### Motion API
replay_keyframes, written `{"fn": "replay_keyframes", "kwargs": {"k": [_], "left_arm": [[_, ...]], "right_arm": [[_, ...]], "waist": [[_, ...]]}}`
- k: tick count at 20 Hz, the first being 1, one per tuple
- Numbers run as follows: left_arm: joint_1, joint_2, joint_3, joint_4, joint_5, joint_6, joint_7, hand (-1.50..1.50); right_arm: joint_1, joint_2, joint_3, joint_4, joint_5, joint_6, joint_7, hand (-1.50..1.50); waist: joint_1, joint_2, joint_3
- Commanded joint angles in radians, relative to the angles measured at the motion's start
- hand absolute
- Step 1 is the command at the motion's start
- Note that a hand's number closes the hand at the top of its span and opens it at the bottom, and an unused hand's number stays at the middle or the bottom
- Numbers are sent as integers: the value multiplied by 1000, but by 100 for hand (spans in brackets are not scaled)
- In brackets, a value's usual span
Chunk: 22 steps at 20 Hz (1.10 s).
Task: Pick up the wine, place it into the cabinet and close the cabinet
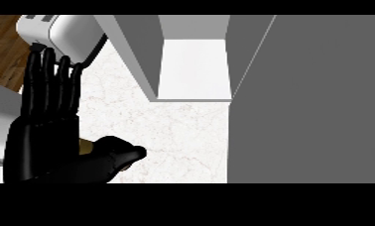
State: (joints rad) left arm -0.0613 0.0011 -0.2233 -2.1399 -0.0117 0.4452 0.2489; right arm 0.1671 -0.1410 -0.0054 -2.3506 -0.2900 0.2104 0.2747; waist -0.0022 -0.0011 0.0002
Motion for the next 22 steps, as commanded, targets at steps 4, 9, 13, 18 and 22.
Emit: {"fn": "replay_keyframes", "kwargs": {"k": [4,9,13,18,22], "left_arm": [[-29,-1,-31,-4,-53,59,54,-150],[16,20,-28,-94,-68,32,109,-150],[134,-1,-66,-24,-40,29,-54,-150],[189,10,-94,-125,-101,54,49,-150],[210,35,2,-98,-28,14,-6,-150]], "right_arm": [[13,10,-17,-59,-25,23,63,-150],[0,29,7,-59,37,17,69,-150],[-88,36,-2,-8,12,-10,97,-150],[-90,-9,-89,-83,-90,-12,197,-150],[-17,38,-30,-83,-30,23,117,-150]], "waist": [[-1,0,0],[1,0,0],[4,1,-1],[3,0,0],[1,0,0]]}}
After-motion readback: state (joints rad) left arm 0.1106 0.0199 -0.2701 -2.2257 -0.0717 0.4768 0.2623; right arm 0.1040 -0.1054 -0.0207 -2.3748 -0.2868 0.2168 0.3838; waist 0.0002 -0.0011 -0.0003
